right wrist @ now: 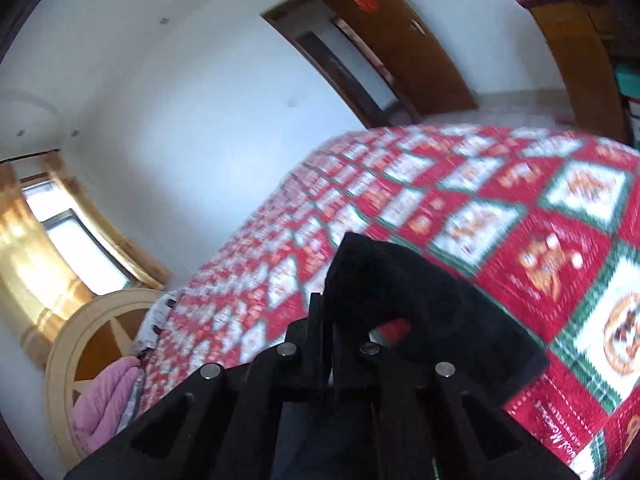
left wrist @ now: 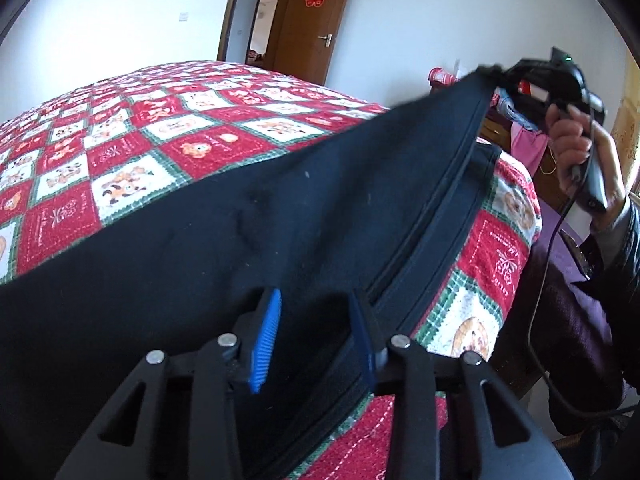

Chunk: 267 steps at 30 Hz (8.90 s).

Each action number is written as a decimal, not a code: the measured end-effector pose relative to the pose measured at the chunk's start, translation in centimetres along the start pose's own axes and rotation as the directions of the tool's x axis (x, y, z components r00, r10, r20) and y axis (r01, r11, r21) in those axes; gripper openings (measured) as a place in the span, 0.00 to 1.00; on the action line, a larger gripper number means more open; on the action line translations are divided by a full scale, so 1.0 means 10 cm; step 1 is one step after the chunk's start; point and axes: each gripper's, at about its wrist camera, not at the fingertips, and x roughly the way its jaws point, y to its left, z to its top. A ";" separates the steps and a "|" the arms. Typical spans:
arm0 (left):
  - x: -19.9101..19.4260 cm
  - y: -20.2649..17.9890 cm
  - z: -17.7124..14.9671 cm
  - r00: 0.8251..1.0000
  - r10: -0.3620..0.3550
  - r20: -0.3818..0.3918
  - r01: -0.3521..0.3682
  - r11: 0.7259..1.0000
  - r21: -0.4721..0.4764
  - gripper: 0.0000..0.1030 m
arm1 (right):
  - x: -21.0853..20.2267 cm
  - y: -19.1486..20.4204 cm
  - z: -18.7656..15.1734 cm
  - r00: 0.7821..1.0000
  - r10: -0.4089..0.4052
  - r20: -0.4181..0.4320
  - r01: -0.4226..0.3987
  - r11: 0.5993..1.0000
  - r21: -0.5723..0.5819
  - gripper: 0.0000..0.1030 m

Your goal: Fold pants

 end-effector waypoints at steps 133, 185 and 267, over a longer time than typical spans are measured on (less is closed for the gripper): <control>-0.01 -0.32 -0.32 0.998 0.050 0.038 -0.053 0.994 0.100 0.07 | 0.43 -0.54 0.35 0.970 -0.212 -0.122 0.196 0.972 -0.128 0.02; -1.05 1.01 -0.80 0.872 0.471 0.132 -0.441 0.873 -0.208 0.45 | 2.69 2.82 -2.64 0.513 0.153 -0.845 -0.388 0.919 -0.068 0.45; -0.57 0.40 -0.17 0.946 0.319 0.053 -0.313 0.945 -0.097 0.73 | -0.08 0.15 -0.54 0.975 -0.201 -0.092 0.187 0.972 -0.142 0.45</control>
